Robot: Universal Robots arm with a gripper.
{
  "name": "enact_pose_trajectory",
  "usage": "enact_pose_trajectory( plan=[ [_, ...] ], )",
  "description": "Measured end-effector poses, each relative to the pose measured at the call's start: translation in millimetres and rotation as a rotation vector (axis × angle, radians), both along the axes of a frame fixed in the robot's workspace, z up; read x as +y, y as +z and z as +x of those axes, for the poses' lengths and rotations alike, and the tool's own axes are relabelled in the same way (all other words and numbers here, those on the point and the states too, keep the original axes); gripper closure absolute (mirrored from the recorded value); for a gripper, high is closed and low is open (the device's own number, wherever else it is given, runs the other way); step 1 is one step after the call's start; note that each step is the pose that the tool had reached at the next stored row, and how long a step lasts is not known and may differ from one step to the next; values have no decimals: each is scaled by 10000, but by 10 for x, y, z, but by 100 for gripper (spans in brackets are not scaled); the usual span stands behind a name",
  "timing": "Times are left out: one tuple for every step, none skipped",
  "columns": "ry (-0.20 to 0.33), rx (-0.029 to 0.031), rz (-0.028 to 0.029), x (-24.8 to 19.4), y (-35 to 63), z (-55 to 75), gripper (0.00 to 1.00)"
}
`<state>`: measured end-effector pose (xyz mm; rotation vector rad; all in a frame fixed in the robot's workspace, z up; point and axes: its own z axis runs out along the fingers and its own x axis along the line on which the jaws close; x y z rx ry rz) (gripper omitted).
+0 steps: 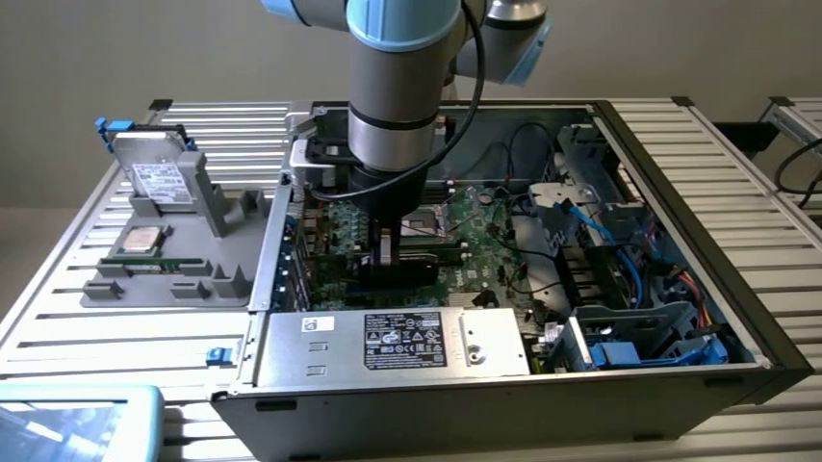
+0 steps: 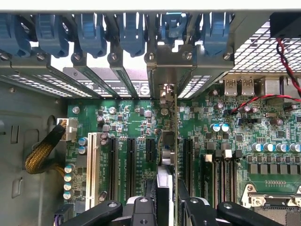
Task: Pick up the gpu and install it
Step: 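Insert the gpu into the slot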
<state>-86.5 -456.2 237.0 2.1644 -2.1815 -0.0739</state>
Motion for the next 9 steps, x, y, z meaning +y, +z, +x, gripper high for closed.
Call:
enact_pose_trajectory(
  plan=[
    [0,0,0,0,-1,0,72],
    [0,0,0,0,-2,0,72],
    [0,0,1,0,-2,0,72],
    [0,0,0,0,-3,0,72],
    [0,0,1,0,-4,0,72],
    [0,-2,3,0,-6,0,72],
    [0,-2,4,0,-6,0,72],
    [0,-2,3,0,-6,0,72],
    [0,-2,3,0,-6,0,72]
  ],
)
